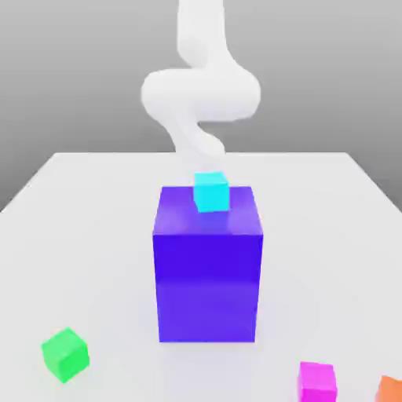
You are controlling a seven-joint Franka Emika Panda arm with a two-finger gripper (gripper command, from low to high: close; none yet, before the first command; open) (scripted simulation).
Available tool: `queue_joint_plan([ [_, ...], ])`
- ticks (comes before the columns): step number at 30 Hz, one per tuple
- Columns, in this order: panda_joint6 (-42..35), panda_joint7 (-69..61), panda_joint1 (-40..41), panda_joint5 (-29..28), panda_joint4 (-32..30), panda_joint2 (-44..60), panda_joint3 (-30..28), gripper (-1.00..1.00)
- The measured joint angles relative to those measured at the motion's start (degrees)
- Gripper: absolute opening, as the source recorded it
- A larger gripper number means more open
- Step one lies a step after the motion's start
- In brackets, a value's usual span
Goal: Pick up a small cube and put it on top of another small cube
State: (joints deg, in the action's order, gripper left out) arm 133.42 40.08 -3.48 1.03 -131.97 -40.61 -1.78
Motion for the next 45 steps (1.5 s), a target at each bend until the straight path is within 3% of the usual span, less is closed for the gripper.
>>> queue_joint_plan([
  [10, 6.58, -24.32, -11.72, 5.69, -0.77, 21.19, -5.22, 0.0],
  [18, 11.74, -42.88, -16.99, 9.36, -1.37, 37.8, -4.8, 0.0],
  [23, 15.3, -52.2, -18.72, 8.4, -1.87, 47.81, -3.49, 0.0],
  [29, 20.22, -59.47, -20.22, 3.0, -2.32, 59.33, -2.59, 0.0],
  [33, 26.41, -60.78, -19.62, 3.32, -0.8, 67.68, -1.55, 0.0],
  [34, 27.3, -60.93, -19.48, 3.47, -0.56, 68.85, -1.38, -1.0],
  [40, 27.63, -60.97, -19.39, 3.51, -0.44, 69.42, -1.27, -1.0],
  [45, 21.36, -60.14, -20.24, 2.38, -2.16, 61.43, -2.35, -1.0],
])
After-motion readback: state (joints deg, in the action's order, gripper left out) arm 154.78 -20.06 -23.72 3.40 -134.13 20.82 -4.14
